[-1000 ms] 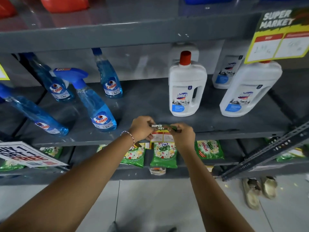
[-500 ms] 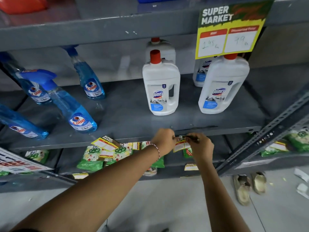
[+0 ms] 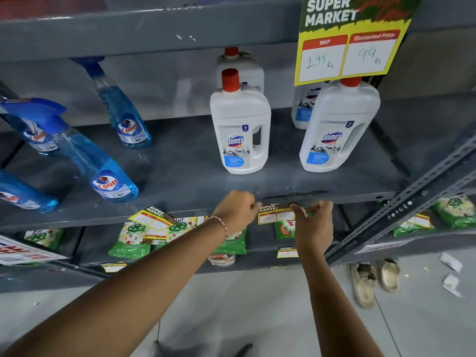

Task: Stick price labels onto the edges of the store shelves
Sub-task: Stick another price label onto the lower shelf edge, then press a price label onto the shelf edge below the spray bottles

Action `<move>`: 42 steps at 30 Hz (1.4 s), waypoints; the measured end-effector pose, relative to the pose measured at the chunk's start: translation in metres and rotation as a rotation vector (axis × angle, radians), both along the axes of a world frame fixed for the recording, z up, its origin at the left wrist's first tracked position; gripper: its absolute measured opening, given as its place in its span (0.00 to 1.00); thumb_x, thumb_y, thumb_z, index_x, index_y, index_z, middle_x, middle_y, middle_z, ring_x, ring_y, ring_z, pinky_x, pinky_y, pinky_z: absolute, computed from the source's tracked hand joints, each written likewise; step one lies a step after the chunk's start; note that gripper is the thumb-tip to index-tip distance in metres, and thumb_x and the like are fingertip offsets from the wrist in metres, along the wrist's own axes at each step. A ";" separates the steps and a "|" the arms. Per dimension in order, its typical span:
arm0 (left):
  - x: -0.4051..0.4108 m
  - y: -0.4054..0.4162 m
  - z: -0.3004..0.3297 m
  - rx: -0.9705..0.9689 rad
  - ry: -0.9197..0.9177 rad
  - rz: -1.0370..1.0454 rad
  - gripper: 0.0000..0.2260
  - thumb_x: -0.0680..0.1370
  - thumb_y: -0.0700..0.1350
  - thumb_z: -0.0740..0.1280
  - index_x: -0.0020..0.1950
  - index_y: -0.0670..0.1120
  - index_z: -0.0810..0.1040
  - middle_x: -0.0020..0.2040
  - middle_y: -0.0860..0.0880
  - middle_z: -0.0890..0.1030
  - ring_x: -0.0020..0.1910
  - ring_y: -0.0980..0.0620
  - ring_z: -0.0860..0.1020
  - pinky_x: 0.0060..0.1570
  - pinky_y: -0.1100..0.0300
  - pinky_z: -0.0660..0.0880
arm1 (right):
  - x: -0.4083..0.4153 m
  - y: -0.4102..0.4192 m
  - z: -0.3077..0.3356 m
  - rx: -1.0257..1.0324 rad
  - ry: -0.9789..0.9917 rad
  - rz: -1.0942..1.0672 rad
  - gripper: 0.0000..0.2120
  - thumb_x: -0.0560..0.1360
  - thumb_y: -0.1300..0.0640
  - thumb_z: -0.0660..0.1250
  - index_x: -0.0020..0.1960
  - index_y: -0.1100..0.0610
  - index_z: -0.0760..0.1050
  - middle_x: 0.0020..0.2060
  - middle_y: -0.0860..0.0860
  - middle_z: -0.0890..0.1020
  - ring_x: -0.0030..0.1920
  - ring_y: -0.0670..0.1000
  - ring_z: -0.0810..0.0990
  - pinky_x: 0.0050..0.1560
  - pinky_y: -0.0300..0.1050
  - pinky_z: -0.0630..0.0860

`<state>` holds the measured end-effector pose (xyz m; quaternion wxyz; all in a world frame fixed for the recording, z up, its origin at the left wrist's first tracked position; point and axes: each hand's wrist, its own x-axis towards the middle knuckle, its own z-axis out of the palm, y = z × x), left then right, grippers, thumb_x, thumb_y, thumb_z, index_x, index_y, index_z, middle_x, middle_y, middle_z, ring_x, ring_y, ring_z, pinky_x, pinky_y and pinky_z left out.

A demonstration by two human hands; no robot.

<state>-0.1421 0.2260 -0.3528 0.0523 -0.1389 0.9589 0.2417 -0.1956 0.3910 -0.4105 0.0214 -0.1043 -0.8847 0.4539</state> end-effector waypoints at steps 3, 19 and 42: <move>0.014 -0.039 0.013 0.031 -0.010 0.035 0.17 0.78 0.50 0.66 0.34 0.41 0.76 0.33 0.42 0.81 0.33 0.43 0.79 0.38 0.52 0.78 | 0.009 -0.012 0.004 0.022 0.106 0.090 0.12 0.75 0.49 0.68 0.42 0.51 0.65 0.41 0.48 0.77 0.40 0.54 0.76 0.33 0.45 0.69; 0.144 -0.189 0.004 -0.037 0.043 0.077 0.02 0.72 0.35 0.71 0.39 0.37 0.83 0.37 0.39 0.82 0.37 0.48 0.75 0.39 0.60 0.71 | 0.127 -0.182 0.010 0.067 0.194 0.908 0.17 0.73 0.51 0.70 0.61 0.53 0.77 0.57 0.54 0.82 0.57 0.56 0.77 0.59 0.52 0.74; 0.289 -0.359 -0.054 0.442 0.228 0.663 0.18 0.75 0.52 0.70 0.34 0.38 0.81 0.25 0.46 0.82 0.22 0.58 0.79 0.34 0.60 0.76 | 0.249 -0.399 0.005 0.070 0.185 0.731 0.04 0.73 0.57 0.72 0.47 0.54 0.83 0.45 0.52 0.84 0.41 0.45 0.76 0.44 0.35 0.72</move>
